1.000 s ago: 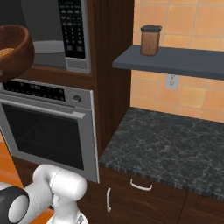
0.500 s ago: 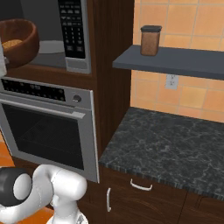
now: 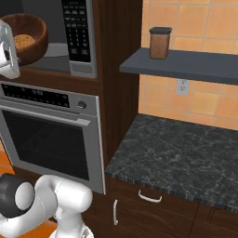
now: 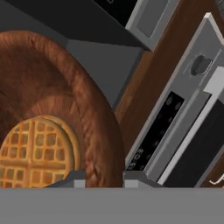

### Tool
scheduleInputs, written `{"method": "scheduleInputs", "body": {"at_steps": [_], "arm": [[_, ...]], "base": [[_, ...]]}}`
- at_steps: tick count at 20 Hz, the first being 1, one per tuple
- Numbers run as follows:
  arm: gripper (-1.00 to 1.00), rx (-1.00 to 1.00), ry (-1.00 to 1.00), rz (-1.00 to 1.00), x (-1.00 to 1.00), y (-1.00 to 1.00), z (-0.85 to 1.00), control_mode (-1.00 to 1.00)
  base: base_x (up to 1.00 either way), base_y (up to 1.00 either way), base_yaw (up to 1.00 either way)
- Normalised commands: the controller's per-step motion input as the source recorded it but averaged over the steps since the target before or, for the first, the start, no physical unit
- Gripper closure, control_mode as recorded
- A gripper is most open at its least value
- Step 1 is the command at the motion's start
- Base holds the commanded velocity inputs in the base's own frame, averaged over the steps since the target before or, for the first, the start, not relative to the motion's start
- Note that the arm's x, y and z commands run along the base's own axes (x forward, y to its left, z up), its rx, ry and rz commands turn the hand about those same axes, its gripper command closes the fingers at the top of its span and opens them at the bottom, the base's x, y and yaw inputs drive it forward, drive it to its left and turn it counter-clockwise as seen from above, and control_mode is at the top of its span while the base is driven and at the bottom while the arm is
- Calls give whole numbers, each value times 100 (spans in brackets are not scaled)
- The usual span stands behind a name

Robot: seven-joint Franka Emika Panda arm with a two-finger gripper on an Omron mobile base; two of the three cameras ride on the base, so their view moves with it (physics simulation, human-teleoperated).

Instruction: Open the microwave, place the bowl with waffle inside the microwave, then close the microwave door and turn it on.

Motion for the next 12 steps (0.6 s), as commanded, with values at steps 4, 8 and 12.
{"method": "scheduleInputs", "body": {"at_steps": [4,8,12], "arm": [[100,0,11,-6,84,11,0,-100],[100,0,1,-10,75,22,19,-100],[100,0,3,-9,69,22,6,-100]], "base": [[0,0,0],[0,0,0],[0,0,0]]}}
